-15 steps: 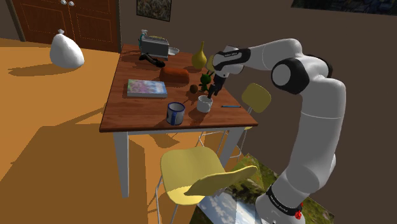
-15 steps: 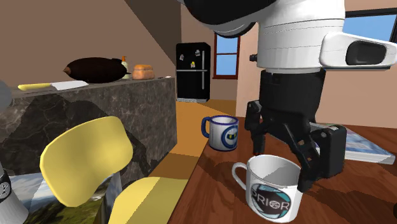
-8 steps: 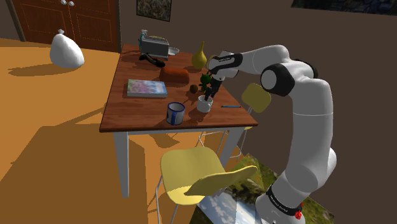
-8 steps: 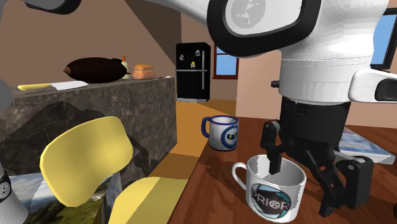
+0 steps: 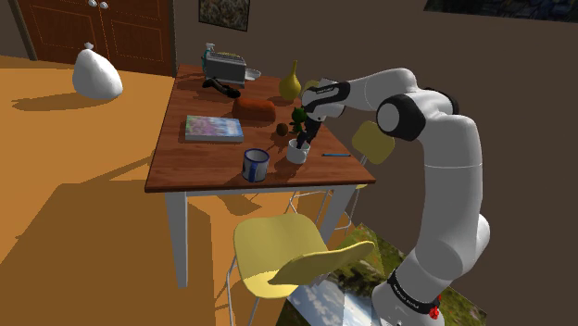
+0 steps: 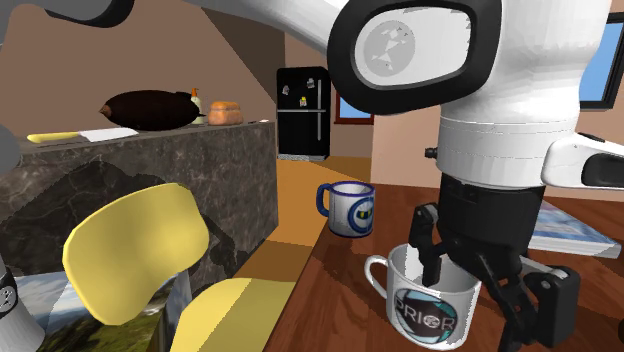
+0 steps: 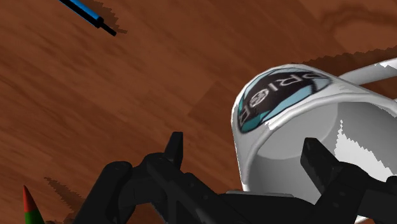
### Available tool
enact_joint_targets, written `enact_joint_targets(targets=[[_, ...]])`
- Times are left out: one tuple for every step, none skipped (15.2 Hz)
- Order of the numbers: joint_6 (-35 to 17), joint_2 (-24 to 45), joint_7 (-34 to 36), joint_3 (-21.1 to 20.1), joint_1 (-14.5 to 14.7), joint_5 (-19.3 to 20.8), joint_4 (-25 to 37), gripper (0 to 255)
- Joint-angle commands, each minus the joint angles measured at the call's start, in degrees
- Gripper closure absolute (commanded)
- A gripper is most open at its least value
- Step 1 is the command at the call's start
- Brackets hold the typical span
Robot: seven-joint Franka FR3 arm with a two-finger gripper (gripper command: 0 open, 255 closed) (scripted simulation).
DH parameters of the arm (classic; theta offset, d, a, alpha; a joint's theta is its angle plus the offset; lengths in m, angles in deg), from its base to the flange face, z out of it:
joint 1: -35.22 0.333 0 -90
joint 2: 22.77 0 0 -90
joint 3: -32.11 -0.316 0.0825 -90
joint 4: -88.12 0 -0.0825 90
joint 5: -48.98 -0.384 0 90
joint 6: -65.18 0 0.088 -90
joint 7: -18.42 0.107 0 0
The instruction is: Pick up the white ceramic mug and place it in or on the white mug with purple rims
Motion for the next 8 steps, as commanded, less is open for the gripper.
enact_joint_targets(targets=[[0.0, 0.0, 0.0, 0.0, 0.0, 0.0, 0.0, 0], [0.0, 0.0, 0.0, 0.0, 0.0, 0.0, 0.0, 0], [0.0, 0.0, 0.0, 0.0, 0.0, 0.0, 0.0, 255], [0.0, 0.0, 0.0, 0.0, 0.0, 0.0, 0.0, 255], [0.0, 0.0, 0.0, 0.0, 0.0, 0.0, 0.0, 255], [0.0, 0.0, 0.0, 0.0, 0.0, 0.0, 0.0, 255], [0.0, 0.0, 0.0, 0.0, 0.0, 0.0, 0.0, 255], [0.0, 0.0, 0.0, 0.0, 0.0, 0.0, 0.0, 255]])
